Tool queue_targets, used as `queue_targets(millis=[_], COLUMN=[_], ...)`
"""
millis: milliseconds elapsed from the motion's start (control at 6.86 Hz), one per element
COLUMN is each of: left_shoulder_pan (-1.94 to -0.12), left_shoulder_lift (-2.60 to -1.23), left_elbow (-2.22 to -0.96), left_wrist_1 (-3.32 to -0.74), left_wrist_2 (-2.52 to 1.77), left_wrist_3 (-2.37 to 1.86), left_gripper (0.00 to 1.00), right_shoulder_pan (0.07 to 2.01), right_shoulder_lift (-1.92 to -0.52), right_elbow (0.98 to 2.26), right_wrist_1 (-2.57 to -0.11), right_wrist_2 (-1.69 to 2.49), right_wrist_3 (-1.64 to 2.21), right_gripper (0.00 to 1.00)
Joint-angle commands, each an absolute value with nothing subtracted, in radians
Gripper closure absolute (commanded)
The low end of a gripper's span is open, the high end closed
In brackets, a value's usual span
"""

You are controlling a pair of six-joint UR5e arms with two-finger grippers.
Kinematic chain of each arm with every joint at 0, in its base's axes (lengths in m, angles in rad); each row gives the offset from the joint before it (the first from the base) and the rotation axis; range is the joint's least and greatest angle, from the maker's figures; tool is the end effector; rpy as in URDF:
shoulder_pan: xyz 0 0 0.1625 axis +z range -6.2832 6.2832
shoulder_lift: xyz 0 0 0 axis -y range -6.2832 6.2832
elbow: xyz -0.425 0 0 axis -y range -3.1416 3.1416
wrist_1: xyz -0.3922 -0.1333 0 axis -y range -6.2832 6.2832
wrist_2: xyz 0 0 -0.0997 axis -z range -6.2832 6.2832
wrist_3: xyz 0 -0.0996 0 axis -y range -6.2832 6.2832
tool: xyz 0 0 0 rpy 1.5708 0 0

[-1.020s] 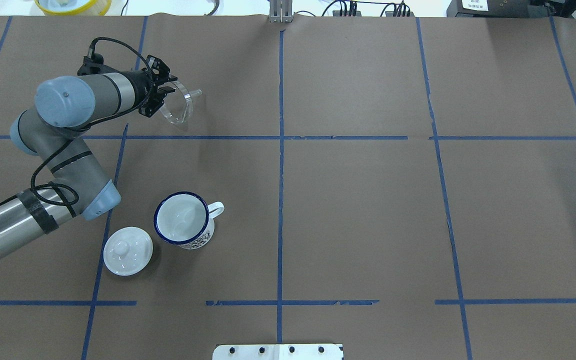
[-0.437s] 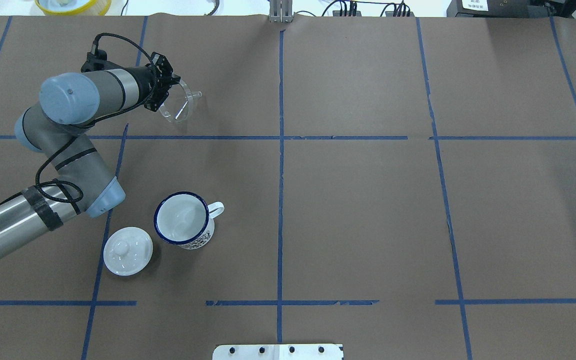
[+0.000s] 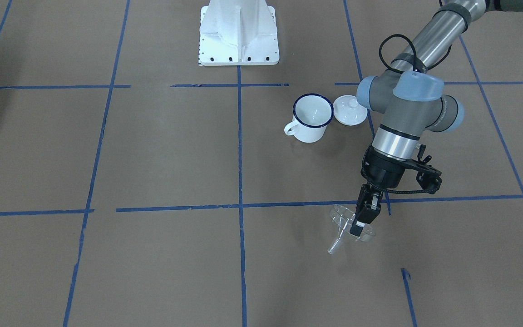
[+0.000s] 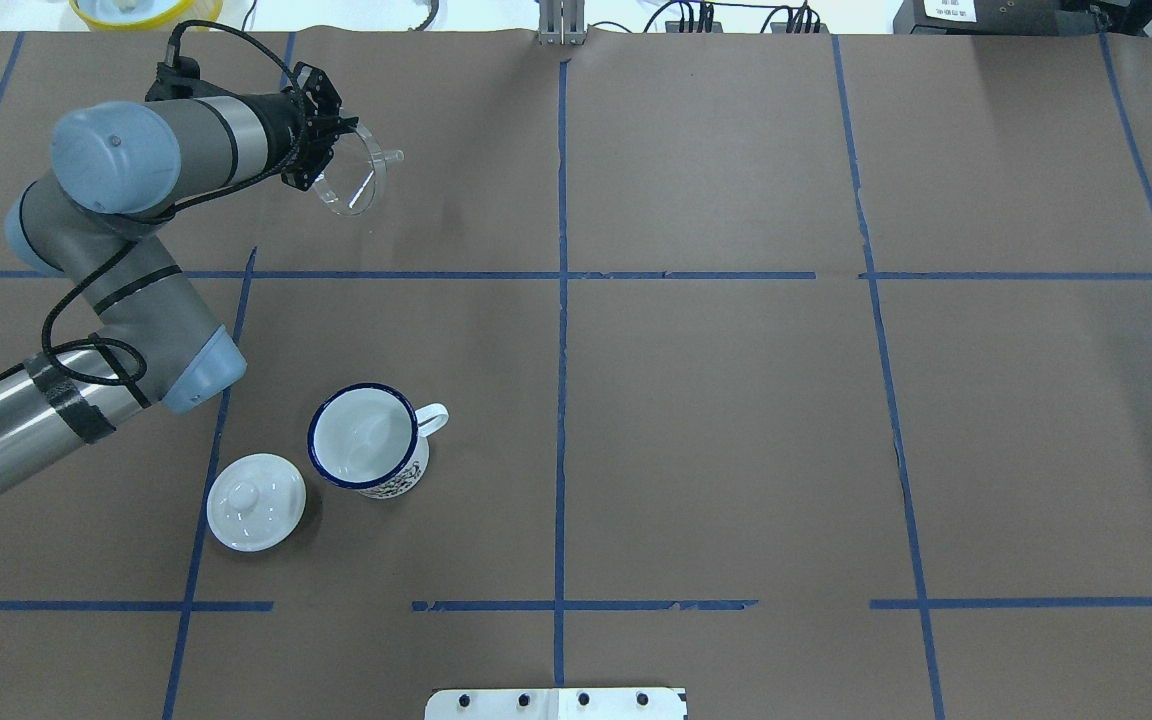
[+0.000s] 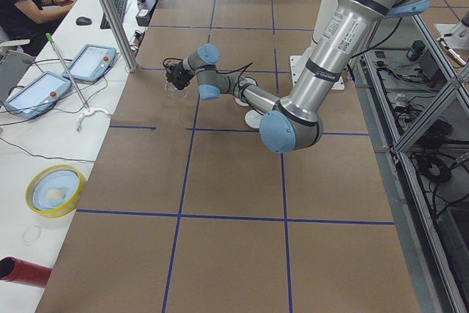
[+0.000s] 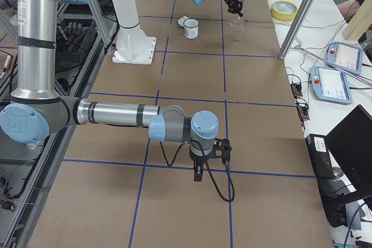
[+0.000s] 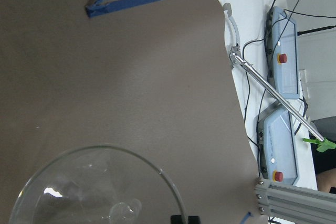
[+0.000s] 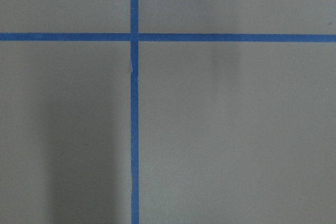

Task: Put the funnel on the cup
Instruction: 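Lift the glass funnel and carry it over the open mug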

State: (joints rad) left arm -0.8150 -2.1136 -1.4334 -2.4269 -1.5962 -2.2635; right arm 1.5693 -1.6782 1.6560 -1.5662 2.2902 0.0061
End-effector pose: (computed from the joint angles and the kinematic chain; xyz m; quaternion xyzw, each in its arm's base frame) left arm 0.3885 -0.6028 0.3071 0.0258 0.5892 -0.5472 0.5939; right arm 0.0670 -0.4450 0.6704 -0.0096 -0.3519 0.0053 0.9360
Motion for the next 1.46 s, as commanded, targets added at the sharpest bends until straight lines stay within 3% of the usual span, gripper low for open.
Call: queue_targets(millis=[0,291,728,1311], left_shoulder_pan=[-0.818,-0.805,-0.711,-0.615], left_shoulder_lift=[-2.12,-2.155,-2.291,-2.321], left_elbow=[-1.665,-1.91,-1.919,-1.879], left_wrist_1=[-2.041,-1.61,-1.158,-1.005], left_wrist_2=[-1.649,-1.771,-1.87,-1.894], left_wrist_3=[-2.263,-2.263,-2.26,-2.192], left_gripper=[1.0,1.0,1.0,1.0], right_shoulder_pan=[1.569,1.569,1.569,1.569], right_shoulder_lift=[-1.678,-1.678,-1.678,-1.678], right_elbow=[1.657,1.657,1.657,1.657], right_wrist_1=[-1.566,-1.566,-1.566,-1.566], right_wrist_2=[2.29,2.29,2.29,2.29], right_wrist_3=[0.006,0.006,0.006,0.006], right_gripper=[0.0,0.0,0.0,0.0])
